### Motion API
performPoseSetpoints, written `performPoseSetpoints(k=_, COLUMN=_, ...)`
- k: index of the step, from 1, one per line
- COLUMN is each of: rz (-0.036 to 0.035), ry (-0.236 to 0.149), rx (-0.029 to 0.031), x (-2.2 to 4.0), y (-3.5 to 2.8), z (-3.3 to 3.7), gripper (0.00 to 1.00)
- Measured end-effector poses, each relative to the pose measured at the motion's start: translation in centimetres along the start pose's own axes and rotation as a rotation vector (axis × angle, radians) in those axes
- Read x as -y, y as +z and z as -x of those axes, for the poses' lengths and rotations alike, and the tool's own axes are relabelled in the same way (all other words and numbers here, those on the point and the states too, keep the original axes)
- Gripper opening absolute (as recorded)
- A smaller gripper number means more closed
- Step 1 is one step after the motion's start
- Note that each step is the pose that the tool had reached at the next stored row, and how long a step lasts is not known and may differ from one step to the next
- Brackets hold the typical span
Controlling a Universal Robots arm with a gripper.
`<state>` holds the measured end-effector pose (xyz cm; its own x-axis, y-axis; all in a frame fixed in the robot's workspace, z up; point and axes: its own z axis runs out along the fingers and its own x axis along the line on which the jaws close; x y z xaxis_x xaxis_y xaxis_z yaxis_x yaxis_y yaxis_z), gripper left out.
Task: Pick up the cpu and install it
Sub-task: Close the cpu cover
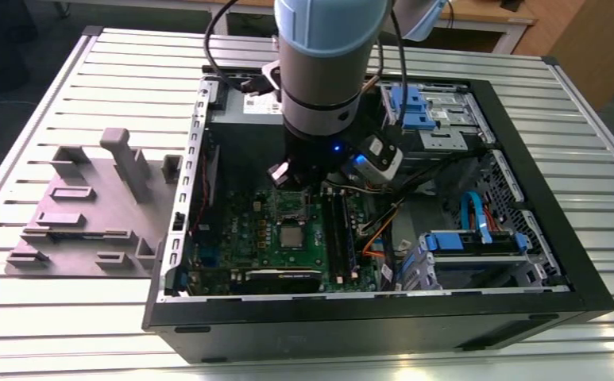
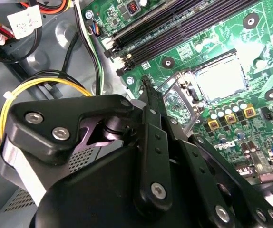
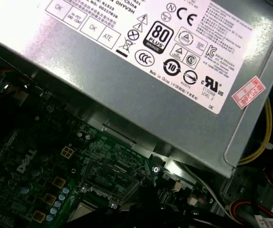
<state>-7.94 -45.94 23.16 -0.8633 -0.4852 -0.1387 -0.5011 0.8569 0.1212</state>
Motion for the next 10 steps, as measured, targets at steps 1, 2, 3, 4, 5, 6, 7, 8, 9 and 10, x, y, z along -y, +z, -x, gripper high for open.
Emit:
performPoseSetpoints(k=1, rz=0.0004, ry=0.000, rx=-0.0012, x=0.06, y=0.00, z=0.02, gripper=0.10)
performPoseSetpoints(k=2, rz=0.0006, ry=0.000, rx=-0.0028, x=0.13, y=0.00, z=0.06, gripper=0.10)
performPoseSetpoints(k=3, rz=0.0009, ry=0.001, rx=-0.0045, x=0.21, y=-0.01, z=0.12, gripper=0.10)
performPoseSetpoints(k=4, rz=0.0018, ry=0.001, rx=-0.0063, x=0.32, y=-0.01, z=0.21, gripper=0.10)
performPoseSetpoints(k=5, rz=0.0027, ry=0.001, rx=-0.0079, x=0.43, y=-0.01, z=0.31, gripper=0.10)
performPoseSetpoints(k=6, rz=0.0036, ry=0.001, rx=-0.0096, x=0.52, y=0.00, z=0.40, gripper=0.10)
performPoseSetpoints(k=7, rz=0.0044, ry=0.001, rx=-0.0111, x=0.59, y=-0.01, z=0.45, gripper=0.10)
performPoseSetpoints(k=8, rz=0.0052, ry=0.001, rx=-0.0126, x=0.65, y=-0.01, z=0.49, gripper=0.10)
performPoseSetpoints(k=9, rz=0.0060, ry=0.000, rx=-0.0139, x=0.70, y=-0.01, z=0.52, gripper=0.10)
performPoseSetpoints(k=10, rz=0.0067, ry=0.000, rx=-0.0151, x=0.76, y=-0.02, z=0.54, gripper=0.10)
